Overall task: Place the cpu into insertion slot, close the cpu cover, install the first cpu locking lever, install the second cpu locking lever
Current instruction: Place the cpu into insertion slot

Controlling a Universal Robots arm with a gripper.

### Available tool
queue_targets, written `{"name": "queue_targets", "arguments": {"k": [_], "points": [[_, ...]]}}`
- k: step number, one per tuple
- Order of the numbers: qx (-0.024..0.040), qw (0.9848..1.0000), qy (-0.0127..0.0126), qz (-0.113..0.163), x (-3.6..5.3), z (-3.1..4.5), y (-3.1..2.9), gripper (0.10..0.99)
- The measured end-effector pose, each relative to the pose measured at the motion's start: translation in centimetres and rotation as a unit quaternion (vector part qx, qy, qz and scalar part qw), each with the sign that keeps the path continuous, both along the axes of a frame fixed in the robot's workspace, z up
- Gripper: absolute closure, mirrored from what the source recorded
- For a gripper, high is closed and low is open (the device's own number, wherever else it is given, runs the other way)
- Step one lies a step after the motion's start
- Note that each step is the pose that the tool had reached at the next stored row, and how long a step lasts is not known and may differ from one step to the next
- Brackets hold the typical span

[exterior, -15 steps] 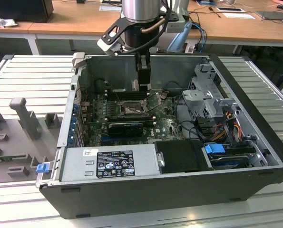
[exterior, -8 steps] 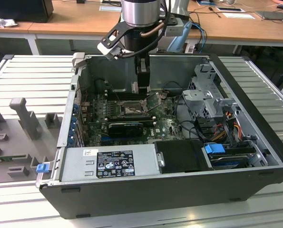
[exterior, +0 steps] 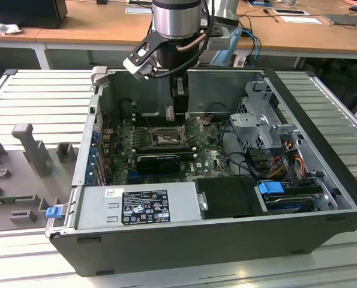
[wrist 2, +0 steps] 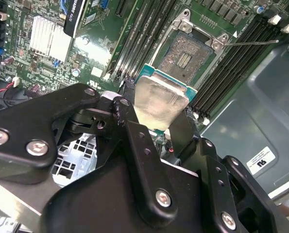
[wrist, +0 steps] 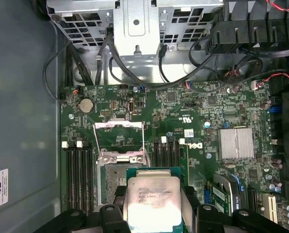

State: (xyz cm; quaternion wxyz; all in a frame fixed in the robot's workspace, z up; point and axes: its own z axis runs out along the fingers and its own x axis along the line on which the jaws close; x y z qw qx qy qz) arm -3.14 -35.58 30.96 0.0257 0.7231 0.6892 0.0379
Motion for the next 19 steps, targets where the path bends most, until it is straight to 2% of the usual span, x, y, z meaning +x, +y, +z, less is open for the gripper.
{"name": "queue_targets", "arguments": {"k": [11,14,19], "points": [[0.0002,1.0,0.0,0.0,-0.1,-1.34,0.0,0.557],[0.0002,1.0,0.0,0.001,-0.28,-2.08,0.0,0.557],[0.0004,1.0,0.0,0.001,-0.32,-2.78,0.0,0.557]]}}
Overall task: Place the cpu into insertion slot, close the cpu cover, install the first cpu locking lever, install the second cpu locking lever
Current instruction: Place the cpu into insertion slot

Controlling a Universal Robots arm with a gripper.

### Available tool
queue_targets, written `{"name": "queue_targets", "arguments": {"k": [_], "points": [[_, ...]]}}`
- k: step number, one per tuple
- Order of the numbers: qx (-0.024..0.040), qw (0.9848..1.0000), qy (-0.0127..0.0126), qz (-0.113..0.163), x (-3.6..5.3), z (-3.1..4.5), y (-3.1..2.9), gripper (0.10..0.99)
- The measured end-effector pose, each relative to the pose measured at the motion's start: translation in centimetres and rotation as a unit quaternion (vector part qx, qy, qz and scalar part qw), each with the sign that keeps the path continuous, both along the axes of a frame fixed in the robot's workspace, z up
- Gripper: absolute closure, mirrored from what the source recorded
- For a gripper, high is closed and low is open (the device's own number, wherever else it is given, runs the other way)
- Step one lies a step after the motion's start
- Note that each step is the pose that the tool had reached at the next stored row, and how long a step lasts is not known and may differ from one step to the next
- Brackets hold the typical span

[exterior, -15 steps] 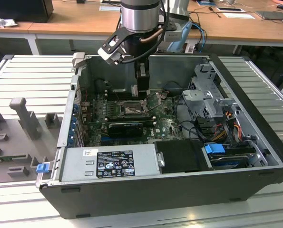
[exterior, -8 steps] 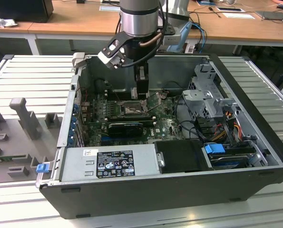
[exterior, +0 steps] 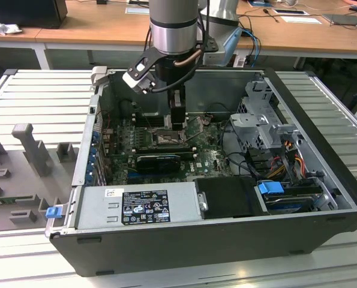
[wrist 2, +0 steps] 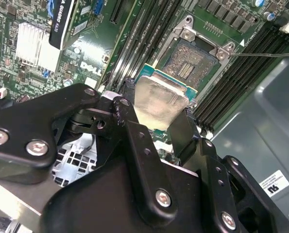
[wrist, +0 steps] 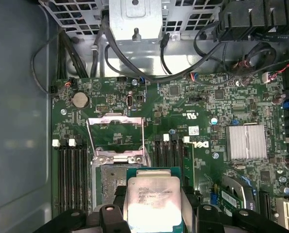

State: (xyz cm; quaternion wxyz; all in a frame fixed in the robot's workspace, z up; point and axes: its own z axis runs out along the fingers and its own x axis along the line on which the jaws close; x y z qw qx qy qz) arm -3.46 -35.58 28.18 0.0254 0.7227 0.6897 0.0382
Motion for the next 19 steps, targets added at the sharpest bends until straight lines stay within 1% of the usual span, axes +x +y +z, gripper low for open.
{"name": "queue_targets", "arguments": {"k": [11,19], "points": [[0.0009,1.0,0.0,0.0,-0.08,-0.64,0.0,0.557],[0.0022,1.0,0.0,0.0,-0.38,-1.2,0.1,0.557]]}}
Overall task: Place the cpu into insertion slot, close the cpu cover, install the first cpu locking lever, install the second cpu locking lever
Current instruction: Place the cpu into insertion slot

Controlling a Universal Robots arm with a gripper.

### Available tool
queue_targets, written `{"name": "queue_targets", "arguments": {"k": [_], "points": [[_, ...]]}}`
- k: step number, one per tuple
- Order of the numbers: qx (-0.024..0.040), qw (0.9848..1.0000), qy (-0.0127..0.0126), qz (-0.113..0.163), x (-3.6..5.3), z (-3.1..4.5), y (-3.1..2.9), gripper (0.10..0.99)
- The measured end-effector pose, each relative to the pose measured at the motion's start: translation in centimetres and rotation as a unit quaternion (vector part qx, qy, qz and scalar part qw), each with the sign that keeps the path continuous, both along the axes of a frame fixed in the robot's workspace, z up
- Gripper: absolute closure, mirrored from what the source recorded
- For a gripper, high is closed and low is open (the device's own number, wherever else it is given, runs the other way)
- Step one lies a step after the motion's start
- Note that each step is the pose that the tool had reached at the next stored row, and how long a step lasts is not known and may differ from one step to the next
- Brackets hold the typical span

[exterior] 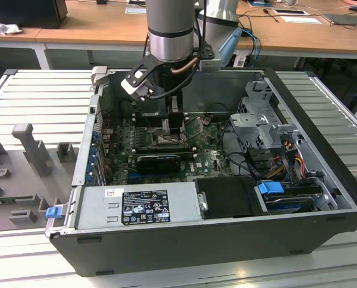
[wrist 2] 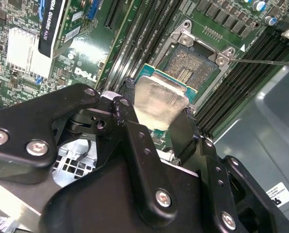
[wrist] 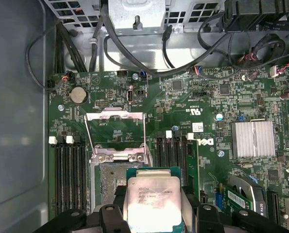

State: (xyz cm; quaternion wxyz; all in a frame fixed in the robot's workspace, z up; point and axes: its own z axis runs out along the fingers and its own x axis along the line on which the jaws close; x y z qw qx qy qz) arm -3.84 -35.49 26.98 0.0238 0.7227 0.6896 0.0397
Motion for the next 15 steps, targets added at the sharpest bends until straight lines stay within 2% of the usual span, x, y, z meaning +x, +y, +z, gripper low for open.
{"name": "queue_targets", "arguments": {"k": [15], "points": [[0.0018,1.0,0.0,0.0,-0.25,-0.92,0.0,0.557]]}}
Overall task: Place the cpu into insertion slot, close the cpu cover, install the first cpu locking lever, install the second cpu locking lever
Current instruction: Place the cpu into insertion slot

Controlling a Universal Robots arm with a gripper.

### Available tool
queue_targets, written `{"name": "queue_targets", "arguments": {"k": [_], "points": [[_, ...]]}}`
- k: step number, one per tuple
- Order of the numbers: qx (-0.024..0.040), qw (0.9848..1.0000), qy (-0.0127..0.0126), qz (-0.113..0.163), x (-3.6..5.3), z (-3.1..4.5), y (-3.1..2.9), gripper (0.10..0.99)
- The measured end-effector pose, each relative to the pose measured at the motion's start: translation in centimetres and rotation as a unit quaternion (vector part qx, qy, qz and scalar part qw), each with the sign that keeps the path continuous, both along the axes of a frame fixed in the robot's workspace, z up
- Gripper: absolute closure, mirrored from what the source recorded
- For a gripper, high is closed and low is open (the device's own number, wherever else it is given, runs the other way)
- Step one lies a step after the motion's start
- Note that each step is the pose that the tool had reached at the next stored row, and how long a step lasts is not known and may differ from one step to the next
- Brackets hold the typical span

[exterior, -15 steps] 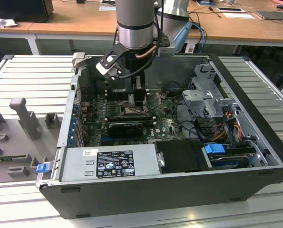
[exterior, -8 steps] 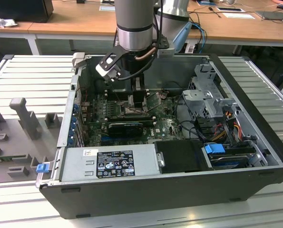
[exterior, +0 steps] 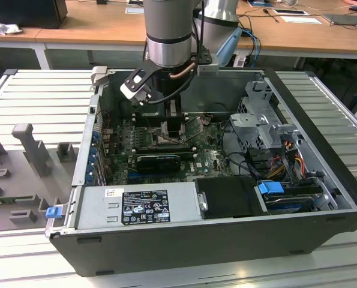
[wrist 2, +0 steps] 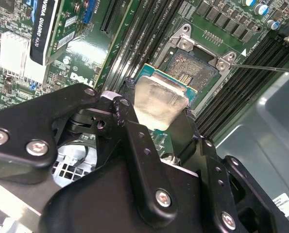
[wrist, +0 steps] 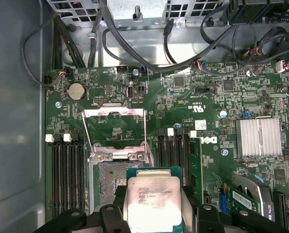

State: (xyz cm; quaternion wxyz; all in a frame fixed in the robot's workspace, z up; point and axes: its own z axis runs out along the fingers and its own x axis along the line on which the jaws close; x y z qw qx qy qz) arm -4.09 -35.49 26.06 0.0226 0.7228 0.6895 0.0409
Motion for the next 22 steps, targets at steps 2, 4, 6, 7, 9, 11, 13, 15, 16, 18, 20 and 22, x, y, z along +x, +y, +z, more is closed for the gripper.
{"name": "queue_targets", "arguments": {"k": [2,4,6,7,9,11,13,15,16,18,20,22], "points": [[0.0002,1.0,0.0,0.0,-0.03,-0.08,0.0,0.557],[0.0004,1.0,0.0,0.0,-0.05,-0.16,0.0,0.557],[0.0006,1.0,0.0,0.0,-0.09,-0.25,0.0,0.557],[0.0007,1.0,0.0,0.0,-0.11,-0.31,0.0,0.557],[0.001,1.0,0.0,0.0,-0.17,-0.38,0.0,0.557],[0.0014,1.0,0.0,0.0,-0.21,-0.46,0.01,0.557],[0.0027,1.0,0.0,0.0,-0.35,-0.84,0.69,0.557],[0.0027,0.9999,0.0001,0.01,-0.35,-1.39,1.76,0.557],[0.0027,0.9999,0.0002,0.012,-0.34,-1.6,1.8,0.557],[0.0025,0.9999,0.0002,0.012,-0.34,-1.83,1.8,0.557],[0.0024,0.9999,0.0002,0.012,-0.35,-1.89,1.8,0.557],[0.0025,0.9999,0.0001,0.012,-0.35,-1.99,1.8,0.557]]}}
